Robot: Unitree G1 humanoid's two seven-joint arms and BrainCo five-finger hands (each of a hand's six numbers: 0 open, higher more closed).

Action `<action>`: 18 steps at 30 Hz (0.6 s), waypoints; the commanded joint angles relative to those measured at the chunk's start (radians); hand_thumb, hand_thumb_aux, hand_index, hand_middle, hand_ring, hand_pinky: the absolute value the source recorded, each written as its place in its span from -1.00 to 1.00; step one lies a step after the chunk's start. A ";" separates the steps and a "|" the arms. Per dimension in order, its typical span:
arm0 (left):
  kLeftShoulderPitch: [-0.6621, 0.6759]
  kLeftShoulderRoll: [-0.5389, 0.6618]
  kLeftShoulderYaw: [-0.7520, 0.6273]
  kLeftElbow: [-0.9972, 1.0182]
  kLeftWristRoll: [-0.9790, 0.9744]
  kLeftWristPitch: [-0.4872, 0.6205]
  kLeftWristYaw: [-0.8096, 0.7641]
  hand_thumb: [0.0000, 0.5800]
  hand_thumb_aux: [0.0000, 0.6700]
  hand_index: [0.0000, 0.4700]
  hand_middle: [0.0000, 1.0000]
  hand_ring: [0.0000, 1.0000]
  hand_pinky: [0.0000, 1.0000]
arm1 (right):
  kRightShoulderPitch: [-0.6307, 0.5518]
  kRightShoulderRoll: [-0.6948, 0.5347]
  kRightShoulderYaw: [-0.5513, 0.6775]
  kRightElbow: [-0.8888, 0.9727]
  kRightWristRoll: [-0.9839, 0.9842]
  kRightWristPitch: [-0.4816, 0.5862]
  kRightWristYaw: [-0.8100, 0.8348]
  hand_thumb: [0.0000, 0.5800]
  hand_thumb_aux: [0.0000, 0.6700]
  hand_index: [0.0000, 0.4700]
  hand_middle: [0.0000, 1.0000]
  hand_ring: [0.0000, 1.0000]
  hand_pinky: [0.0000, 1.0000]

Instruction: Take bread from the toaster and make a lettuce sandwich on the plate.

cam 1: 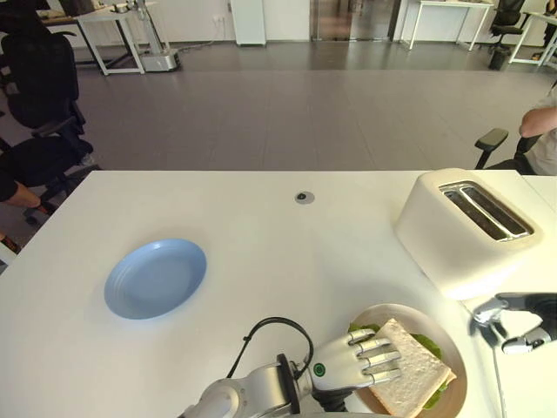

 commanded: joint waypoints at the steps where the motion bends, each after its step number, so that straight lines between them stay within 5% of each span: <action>1: 0.050 0.007 0.108 -0.155 -0.340 -0.026 -0.014 -1.00 -1.00 -1.00 0.05 0.05 0.05 | 0.072 -0.026 0.018 -0.016 -0.051 -0.047 0.050 1.00 1.00 1.00 1.00 1.00 1.00; 2: 0.063 0.019 0.127 -0.181 -0.409 -0.033 -0.026 -1.00 -1.00 -1.00 1.00 1.00 1.00 | 0.072 -0.032 0.042 -0.005 -0.080 -0.055 0.040 1.00 1.00 1.00 1.00 1.00 1.00; 3: 0.078 0.036 0.142 -0.197 -0.470 -0.042 -0.035 0.20 -0.26 -0.26 1.00 1.00 1.00 | 0.074 -0.037 0.067 0.004 -0.109 -0.066 0.033 1.00 1.00 1.00 1.00 1.00 1.00; 4: 0.098 0.057 0.155 -0.204 -0.519 -0.052 -0.049 0.87 0.50 0.50 1.00 1.00 1.00 | 0.083 -0.040 0.089 0.003 -0.134 -0.078 0.032 1.00 1.00 1.00 1.00 1.00 1.00; 5: 0.125 0.090 0.165 -0.203 -0.557 -0.059 -0.075 1.00 1.00 1.00 1.00 1.00 1.00 | 0.106 -0.040 0.114 -0.009 -0.154 -0.089 0.033 1.00 1.00 1.00 1.00 1.00 1.00; 12: 0.303 0.304 0.179 -0.097 -0.644 -0.051 -0.299 1.00 1.00 1.00 1.00 1.00 1.00 | 0.195 -0.034 0.269 -0.119 -0.211 -0.117 -0.004 1.00 1.00 1.00 1.00 1.00 1.00; 18: 0.200 0.125 0.064 0.090 -0.450 0.002 -0.311 1.00 1.00 1.00 1.00 1.00 1.00 | 0.070 0.050 0.429 -0.053 -0.408 -0.105 -0.127 1.00 1.00 1.00 1.00 1.00 1.00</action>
